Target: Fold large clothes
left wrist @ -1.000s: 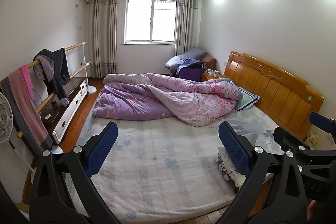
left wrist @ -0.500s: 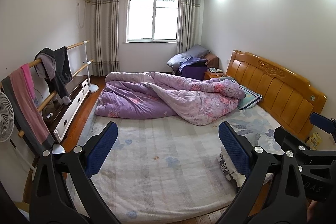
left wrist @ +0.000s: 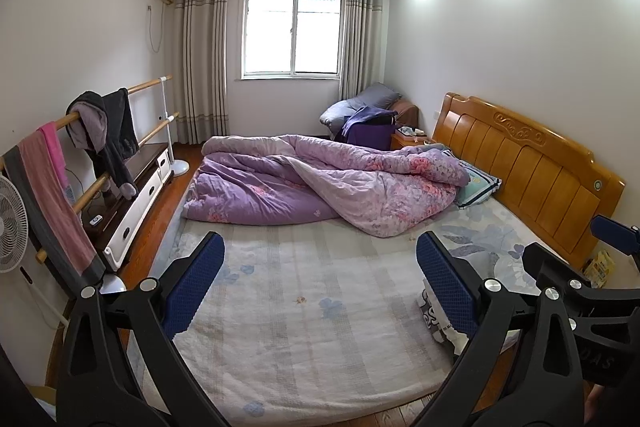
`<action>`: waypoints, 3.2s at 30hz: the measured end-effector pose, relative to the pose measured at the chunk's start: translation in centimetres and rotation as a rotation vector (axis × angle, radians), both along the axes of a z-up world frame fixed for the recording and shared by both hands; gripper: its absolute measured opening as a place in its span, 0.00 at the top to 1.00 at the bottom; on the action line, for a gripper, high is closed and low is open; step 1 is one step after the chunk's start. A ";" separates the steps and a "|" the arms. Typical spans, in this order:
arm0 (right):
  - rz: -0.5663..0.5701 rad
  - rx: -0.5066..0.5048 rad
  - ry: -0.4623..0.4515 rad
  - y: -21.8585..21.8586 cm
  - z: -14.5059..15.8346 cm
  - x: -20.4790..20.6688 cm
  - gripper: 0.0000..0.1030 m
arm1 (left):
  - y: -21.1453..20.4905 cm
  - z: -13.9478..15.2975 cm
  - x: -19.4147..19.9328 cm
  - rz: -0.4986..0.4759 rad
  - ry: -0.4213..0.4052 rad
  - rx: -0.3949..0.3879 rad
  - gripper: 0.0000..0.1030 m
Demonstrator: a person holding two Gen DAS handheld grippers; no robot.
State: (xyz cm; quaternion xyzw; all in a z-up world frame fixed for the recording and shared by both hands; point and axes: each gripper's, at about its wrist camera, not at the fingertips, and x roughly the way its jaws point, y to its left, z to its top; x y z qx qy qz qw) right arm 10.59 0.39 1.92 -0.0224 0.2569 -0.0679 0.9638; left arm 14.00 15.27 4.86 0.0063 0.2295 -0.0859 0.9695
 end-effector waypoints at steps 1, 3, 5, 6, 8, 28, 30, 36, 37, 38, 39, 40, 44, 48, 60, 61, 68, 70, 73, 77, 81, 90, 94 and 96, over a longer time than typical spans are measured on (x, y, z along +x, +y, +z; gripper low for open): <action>0.000 0.001 0.001 0.0 -0.1 0.0 0.08 | 0.1 0.0 0.1 0.001 0.001 0.001 0.06; 0.000 -0.001 0.004 0.1 -0.1 0.1 0.08 | 0.1 -0.1 0.1 0.002 0.004 0.000 0.06; 0.003 -0.002 0.006 0.0 -0.2 0.2 0.08 | 0.3 -0.1 0.3 0.001 0.013 -0.004 0.06; 0.004 -0.002 0.006 0.0 -0.2 0.2 0.08 | 0.4 -0.2 0.3 0.000 0.017 -0.009 0.06; 0.005 -0.003 0.009 -0.1 -0.2 0.4 0.08 | 0.4 -0.2 0.5 0.001 0.017 -0.008 0.06; 0.014 -0.006 0.017 -0.4 -0.2 1.0 0.08 | 0.7 -0.1 0.7 0.010 -0.025 0.028 0.06; 0.014 -0.006 0.018 -0.4 -0.2 1.0 0.08 | 0.8 -0.2 0.6 0.011 -0.023 0.030 0.06; 0.015 -0.006 0.019 -0.5 -0.2 1.2 0.08 | 0.8 -0.1 0.7 0.011 -0.022 0.029 0.06; 0.015 -0.006 0.019 -0.5 -0.2 1.2 0.08 | 0.8 0.0 0.8 0.010 -0.023 0.028 0.06; 0.015 -0.005 0.019 -0.6 -0.2 1.3 0.08 | 0.7 0.0 0.8 0.010 -0.023 0.028 0.06; 0.015 -0.004 0.020 -0.6 -0.1 1.3 0.08 | 0.7 0.0 0.8 0.010 -0.023 0.028 0.06; 0.016 -0.003 0.020 -0.7 -0.2 1.5 0.08 | 0.8 0.1 0.9 0.010 -0.022 0.028 0.06; 0.018 -0.002 0.023 -1.0 -0.3 1.6 0.08 | 0.9 -0.1 0.9 0.010 -0.022 0.032 0.06; 0.019 -0.001 0.024 -1.2 -0.3 1.8 0.08 | 1.0 0.0 1.0 0.009 -0.021 0.031 0.06; 0.024 0.002 0.027 -1.4 -0.3 2.2 0.08 | 1.3 0.2 1.2 0.004 -0.018 0.032 0.06; 0.024 0.004 0.027 -1.4 -0.2 2.2 0.08 | 1.4 0.0 1.2 0.005 -0.017 0.031 0.06; 0.026 0.008 0.030 -1.6 -0.3 2.3 0.08 | 1.6 0.0 1.3 0.004 -0.017 0.034 0.06; 0.027 0.007 0.030 -1.6 -0.3 2.4 0.08 | 1.7 0.0 1.2 0.004 -0.017 0.034 0.06; 0.026 0.007 0.029 -1.6 -0.3 2.3 0.08 | 1.7 0.0 1.3 0.002 -0.016 0.032 0.06; 0.025 0.005 0.031 -1.7 -0.3 2.4 0.08 | 1.8 0.1 1.4 0.001 -0.014 0.033 0.06; 0.027 0.006 0.031 -1.7 -0.3 2.5 0.08 | 2.0 0.0 1.2 0.003 -0.014 0.035 0.06; 0.030 0.009 0.032 -1.8 -0.4 2.5 0.08 | 2.3 -0.1 1.3 -0.001 -0.013 0.034 0.06; 0.030 0.009 0.032 -1.8 -0.4 2.6 0.08 | 2.3 0.0 1.5 -0.001 -0.012 0.034 0.06; 0.030 0.009 0.033 -1.8 -0.4 2.6 0.08 | 2.3 0.1 1.5 -0.001 -0.012 0.034 0.06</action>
